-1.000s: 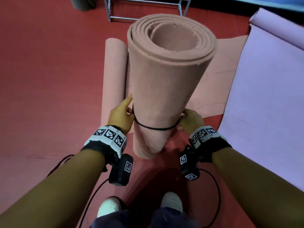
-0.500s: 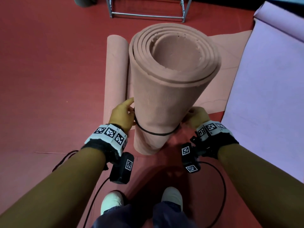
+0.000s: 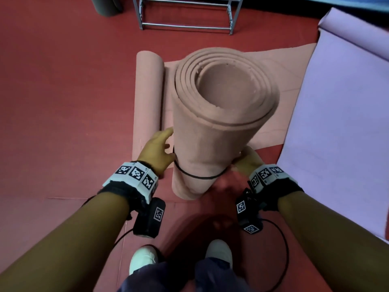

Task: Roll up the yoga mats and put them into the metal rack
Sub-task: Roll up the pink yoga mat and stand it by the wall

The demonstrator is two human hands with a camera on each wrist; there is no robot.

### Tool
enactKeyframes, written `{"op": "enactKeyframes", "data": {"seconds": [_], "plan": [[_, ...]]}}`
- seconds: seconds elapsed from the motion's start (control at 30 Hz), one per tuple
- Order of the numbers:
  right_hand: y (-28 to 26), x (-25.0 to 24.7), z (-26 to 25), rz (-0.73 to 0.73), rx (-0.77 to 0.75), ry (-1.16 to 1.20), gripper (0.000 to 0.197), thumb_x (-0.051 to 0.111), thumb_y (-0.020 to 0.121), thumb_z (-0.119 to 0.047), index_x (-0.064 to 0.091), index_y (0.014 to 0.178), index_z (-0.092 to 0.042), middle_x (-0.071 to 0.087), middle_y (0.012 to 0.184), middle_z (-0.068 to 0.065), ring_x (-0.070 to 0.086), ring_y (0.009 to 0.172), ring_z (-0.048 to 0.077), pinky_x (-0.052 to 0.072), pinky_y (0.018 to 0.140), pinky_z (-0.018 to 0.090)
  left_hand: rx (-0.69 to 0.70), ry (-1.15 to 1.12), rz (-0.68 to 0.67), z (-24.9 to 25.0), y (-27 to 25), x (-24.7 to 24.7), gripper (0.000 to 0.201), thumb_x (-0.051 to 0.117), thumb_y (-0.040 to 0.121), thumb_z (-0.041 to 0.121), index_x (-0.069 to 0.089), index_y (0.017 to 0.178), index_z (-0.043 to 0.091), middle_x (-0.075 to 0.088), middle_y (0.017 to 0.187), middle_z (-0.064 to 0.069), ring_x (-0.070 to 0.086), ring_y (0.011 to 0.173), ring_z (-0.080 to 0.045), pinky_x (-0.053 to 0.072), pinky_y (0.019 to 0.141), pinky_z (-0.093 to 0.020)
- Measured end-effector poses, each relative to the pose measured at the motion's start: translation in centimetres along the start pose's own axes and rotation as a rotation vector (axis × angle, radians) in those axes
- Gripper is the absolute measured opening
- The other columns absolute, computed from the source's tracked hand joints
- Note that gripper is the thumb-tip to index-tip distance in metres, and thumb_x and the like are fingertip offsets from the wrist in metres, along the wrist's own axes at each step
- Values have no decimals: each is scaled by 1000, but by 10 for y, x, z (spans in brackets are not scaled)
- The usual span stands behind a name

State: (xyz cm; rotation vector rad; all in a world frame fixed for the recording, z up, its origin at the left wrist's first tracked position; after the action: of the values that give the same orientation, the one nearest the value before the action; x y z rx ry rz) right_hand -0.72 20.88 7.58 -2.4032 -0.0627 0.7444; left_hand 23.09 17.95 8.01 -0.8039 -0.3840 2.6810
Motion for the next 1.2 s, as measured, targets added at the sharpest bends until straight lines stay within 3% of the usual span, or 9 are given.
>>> {"op": "enactKeyframes", "data": {"seconds": [0.07,0.17,0.3,0.5,0.63,0.77,0.83,1.0,1.2], "plan": [[-9,-6,-8,17,-20,-81,27,57,87,7,49,95,-17,54,83,-5,51,72,7,38,60,9,-3,-142,-59,13,-9,-5,86,64,73,-10,40,133,46,48,139,1,51,124,-22,50,98,-42],[-25,-17,-24,-45,-54,-67,36,60,78,15,48,82,-18,50,76,-5,50,55,-8,37,50,5,-1,-237,-101,45,-27,-19,103,72,64,2,23,129,64,46,140,9,47,127,-14,55,86,-52],[-49,-38,-43,-113,-48,-98,69,75,70,8,46,130,-12,56,97,-7,54,81,0,39,53,2,15,-319,-192,77,-45,-34,123,82,49,18,15,149,36,47,139,12,41,133,-3,48,98,-27],[-85,-59,-75,-191,22,-107,78,84,63,4,50,133,-3,61,107,2,56,92,11,40,59,1,9,-336,-228,114,-67,-54,124,84,48,3,16,147,34,52,123,18,49,123,-11,47,86,-10],[-108,-81,-124,-159,3,-73,81,86,60,4,50,133,-2,64,107,7,60,94,17,46,67,13,24,-313,-244,157,-73,-99,126,88,53,-2,15,150,31,50,120,24,49,119,-7,43,86,-5],[-127,-100,-197,-155,-59,-22,82,79,60,15,48,133,-2,66,92,2,55,78,7,43,55,6,66,-287,-215,198,-75,-158,125,88,48,5,14,144,35,50,122,17,50,119,-12,48,95,-25],[-133,-106,-237,-156,-84,-18,90,80,49,10,48,132,2,65,80,-6,54,80,9,42,57,6,57,-281,-188,219,-72,-189,130,86,50,-5,8,147,31,46,122,12,47,119,-15,48,90,-26],[-136,-112,-329,-122,-133,-3,107,76,37,-5,39,138,-6,63,107,7,59,106,24,48,70,21,85,-285,-113,258,-63,-265,137,82,35,0,9,149,26,49,124,3,51,117,-20,54,93,-45],[-123,-116,-419,-48,-195,9,109,72,35,-6,37,138,-2,66,98,7,63,96,23,49,62,17,85,-270,-51,304,-45,-349,139,79,48,-19,1,151,30,46,122,7,50,112,-18,56,88,-47]]}}
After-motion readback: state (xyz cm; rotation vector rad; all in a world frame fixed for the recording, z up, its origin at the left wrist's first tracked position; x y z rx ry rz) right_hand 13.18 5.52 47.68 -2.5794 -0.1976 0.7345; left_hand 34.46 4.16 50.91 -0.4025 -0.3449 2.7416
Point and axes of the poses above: each hand's wrist, its own y-axis towards the middle knuckle, its own x-axis out of the palm, z = x × y, the point moved 3 cm from there along y, towards the middle knuckle
